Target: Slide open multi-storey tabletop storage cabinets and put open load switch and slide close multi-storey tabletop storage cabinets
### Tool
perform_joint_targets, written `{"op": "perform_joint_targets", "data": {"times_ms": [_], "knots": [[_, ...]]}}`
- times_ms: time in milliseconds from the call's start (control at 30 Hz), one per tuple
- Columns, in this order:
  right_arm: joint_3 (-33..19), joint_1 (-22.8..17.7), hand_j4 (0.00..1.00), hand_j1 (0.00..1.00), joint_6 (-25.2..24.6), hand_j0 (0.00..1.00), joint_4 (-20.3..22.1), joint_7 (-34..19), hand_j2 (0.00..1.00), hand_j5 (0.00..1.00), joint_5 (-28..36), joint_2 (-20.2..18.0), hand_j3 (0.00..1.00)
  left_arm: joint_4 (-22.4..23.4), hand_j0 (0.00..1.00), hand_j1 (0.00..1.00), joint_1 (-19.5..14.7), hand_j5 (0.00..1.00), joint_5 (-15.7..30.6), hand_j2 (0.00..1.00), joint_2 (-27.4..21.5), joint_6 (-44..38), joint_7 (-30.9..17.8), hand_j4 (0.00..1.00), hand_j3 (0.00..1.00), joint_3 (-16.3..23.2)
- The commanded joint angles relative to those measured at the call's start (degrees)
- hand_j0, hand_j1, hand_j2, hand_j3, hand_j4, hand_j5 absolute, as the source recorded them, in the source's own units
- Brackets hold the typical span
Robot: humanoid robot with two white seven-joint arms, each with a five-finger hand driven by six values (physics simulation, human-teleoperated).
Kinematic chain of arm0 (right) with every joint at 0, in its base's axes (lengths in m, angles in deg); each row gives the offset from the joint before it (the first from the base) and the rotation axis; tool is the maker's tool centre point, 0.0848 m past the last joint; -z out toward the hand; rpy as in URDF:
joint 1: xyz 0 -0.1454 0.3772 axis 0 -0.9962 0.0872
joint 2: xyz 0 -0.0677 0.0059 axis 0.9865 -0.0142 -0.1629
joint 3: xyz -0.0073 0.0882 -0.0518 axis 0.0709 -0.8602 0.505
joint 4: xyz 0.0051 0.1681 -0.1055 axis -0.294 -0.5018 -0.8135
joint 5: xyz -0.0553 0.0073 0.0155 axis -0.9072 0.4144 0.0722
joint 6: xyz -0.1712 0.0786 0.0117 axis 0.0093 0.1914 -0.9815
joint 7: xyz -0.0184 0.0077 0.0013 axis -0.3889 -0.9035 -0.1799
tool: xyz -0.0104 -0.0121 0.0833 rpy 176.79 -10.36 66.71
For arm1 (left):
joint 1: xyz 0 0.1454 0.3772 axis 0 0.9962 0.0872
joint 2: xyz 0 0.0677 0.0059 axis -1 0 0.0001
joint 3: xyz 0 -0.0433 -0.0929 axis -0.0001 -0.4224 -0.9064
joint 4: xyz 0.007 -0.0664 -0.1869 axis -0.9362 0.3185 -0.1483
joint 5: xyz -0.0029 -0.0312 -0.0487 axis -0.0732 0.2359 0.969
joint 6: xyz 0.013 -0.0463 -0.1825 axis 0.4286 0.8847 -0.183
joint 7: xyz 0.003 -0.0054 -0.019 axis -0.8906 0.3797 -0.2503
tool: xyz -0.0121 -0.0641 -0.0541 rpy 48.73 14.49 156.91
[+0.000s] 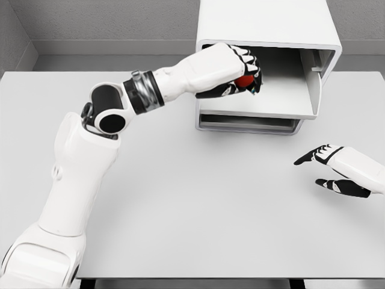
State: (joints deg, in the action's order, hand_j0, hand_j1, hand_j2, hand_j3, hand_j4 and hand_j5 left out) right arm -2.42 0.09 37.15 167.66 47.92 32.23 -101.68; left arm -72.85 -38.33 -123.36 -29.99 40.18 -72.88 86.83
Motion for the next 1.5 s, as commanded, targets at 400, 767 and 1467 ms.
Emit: {"op": "perform_joint_targets", "data": {"times_ms": [400,767,1467], "knots": [[0.08,0.09,0.72,0.72,-0.17,0.72,0.02,0.02,0.72,0.72,0.36,-0.05,0.72,3.52,0.42,0.42,-0.79,0.42,0.17,0.42,0.0,-0.15,0.04,0.42,0.42,1.58],[0.08,0.09,0.73,0.73,-0.17,0.73,0.02,0.02,0.73,0.73,0.45,-0.05,0.73,4.31,0.54,0.54,-0.79,0.54,0.17,0.54,0.0,-0.15,0.04,0.54,0.54,2.9],[0.08,0.09,0.73,0.73,-0.17,0.73,-0.07,0.02,0.73,0.73,0.36,-0.05,0.73,6.68,0.63,0.63,-0.79,0.63,-0.19,0.63,0.0,-0.15,0.04,0.63,0.63,3.43]]}}
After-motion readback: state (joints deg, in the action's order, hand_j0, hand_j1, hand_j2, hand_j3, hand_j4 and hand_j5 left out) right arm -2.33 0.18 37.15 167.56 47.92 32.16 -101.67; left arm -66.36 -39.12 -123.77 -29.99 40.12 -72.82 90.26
